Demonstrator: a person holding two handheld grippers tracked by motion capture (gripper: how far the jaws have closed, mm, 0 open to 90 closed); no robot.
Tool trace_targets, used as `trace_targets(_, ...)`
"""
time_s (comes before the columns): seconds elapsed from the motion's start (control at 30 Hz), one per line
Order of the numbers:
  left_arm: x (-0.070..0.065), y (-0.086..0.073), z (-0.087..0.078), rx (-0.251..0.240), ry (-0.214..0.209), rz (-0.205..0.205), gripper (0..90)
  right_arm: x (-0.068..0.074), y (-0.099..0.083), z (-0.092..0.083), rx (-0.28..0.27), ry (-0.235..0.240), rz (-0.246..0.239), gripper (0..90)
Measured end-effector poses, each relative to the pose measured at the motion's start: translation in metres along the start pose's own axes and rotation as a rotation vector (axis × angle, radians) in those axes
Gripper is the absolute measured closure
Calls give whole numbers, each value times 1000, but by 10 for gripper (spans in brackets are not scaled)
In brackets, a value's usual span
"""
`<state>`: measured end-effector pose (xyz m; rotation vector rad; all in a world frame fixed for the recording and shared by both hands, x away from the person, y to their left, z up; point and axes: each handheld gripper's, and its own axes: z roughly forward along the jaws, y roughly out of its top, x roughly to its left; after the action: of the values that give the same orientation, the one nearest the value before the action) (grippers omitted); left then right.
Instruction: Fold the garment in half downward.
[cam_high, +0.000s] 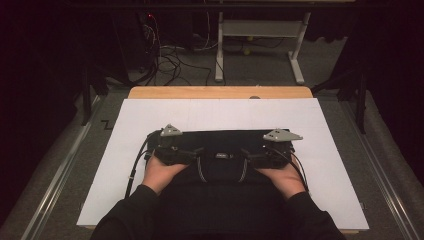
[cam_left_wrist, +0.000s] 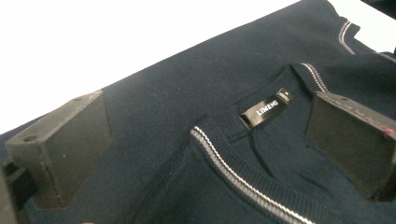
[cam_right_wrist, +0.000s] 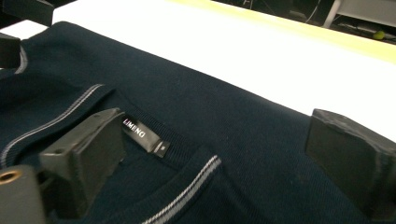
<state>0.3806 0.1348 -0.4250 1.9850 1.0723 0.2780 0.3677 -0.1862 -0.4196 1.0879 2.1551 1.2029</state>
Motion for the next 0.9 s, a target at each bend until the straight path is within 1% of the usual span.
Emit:
trace_targets(0.1, 3, 3, 8, 23, 5, -14, 25, 1, 3, 8, 22, -2, 4, 90)
trace_targets(0.13, 3, 3, 11, 27, 3, -25, 49, 1, 3, 11, 30, -5, 4, 102)
trace_targets(0.17, 4, 3, 14, 30, 0, -30, 101, 1, 3, 14, 43, -7, 3, 123)
trace_targets(0.2, 4, 2, 17, 33, 0, -34, 137, 1, 3, 17, 54, -8, 2, 159)
trace_targets(0.27, 4, 1, 23, 61, 23, -43, 186, 2, 2, 23, 86, -20, 8, 231)
trace_targets(0.33, 4, -1, 28, 88, 32, -48, 258, 1, 1, 27, 102, -30, 23, 332)
trace_targets(0.37, 4, -2, 30, 96, 28, -51, 276, 0, 0, 29, 115, -33, 34, 363)
trace_targets(0.4, 4, -3, 31, 101, 20, -54, 282, -1, -1, 31, 126, -28, 45, 394)
trace_targets(0.43, 4, -3, 32, 106, 19, -48, 282, -1, -2, 32, 143, -20, 54, 423)
trace_targets(0.47, 2, -4, 33, 113, 28, -40, 284, -1, -3, 34, 167, -24, 57, 442)
trace_targets(0.5, 2, -5, 34, 122, 35, -33, 322, -1, -5, 35, 181, -21, 53, 447)
trace_targets(0.53, 1, -5, 36, 133, 38, -31, 326, -1, -6, 36, 189, -11, 54, 461)
trace_targets(0.6, 1, -8, 41, 179, 62, -31, 327, 0, -8, 38, 203, -11, 52, 478)
trace_targets(0.67, 1, -10, 44, 206, 61, -24, 327, 2, -10, 39, 214, -12, 48, 495)
trace_targets(0.7, 0, -11, 46, 222, 71, -21, 328, 2, -11, 41, 227, -16, 43, 495)
trace_targets(0.73, 0, -13, 47, 233, 70, -17, 342, 3, -13, 42, 238, -22, 39, 503)
trace_targets(0.77, 1, -15, 47, 222, 69, -20, 376, 4, -14, 44, 250, -23, 35, 510)
trace_targets(0.8, 1, -15, 47, 214, 66, -31, 385, 4, -16, 46, 262, -25, 33, 520)
trace_targets(0.83, 1, -16, 47, 210, 59, -32, 414, 5, -18, 47, 271, -23, 31, 549)
trace_targets(0.9, -1, -17, 46, 207, 46, -19, 496, 6, -21, 48, 286, -20, 32, 606)
